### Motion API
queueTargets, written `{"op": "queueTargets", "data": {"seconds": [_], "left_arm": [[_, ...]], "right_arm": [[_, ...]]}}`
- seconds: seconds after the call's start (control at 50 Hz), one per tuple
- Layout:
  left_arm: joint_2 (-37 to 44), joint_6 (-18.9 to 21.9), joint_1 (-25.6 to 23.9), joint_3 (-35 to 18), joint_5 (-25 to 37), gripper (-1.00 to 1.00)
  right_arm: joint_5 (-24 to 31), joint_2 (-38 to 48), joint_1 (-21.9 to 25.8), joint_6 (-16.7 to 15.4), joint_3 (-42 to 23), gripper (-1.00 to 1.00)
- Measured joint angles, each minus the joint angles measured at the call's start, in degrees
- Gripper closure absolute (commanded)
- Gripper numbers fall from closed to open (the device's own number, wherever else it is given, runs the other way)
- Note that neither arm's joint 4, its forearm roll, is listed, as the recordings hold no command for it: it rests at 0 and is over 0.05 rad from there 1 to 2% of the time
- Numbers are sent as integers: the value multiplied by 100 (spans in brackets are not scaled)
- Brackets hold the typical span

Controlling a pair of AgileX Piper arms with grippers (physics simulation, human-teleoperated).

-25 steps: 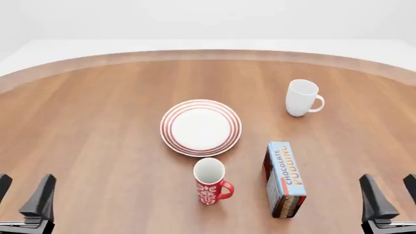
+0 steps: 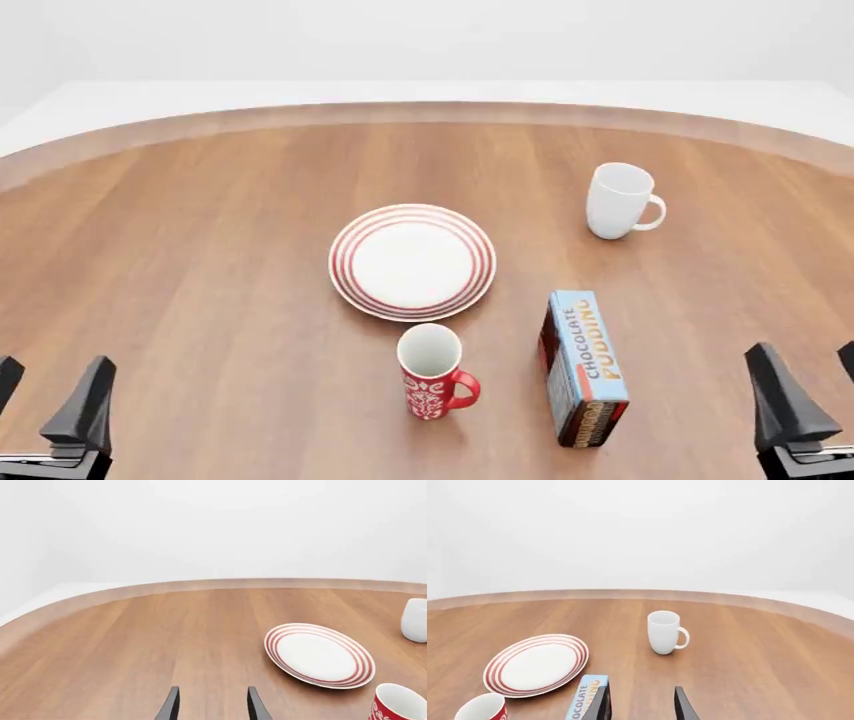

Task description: Pick up the red mug and put it on the plate

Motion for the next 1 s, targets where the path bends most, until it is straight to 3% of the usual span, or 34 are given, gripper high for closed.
{"op": "queueTargets", "data": {"seconds": [0.3, 0.48, 0.76, 1.0], "left_arm": [[2, 0, 0, -1, 0, -100], [2, 0, 0, -1, 0, -100], [2, 0, 0, -1, 0, -100], [2, 0, 0, -1, 0, -100]], "right_arm": [[131, 959, 690, -96, -1232, -100], [377, 1745, 1315, -367, -2057, -100], [1066, 2797, 2062, -1001, -3152, -100], [1729, 3652, 2432, -1151, -3934, -100]]}}
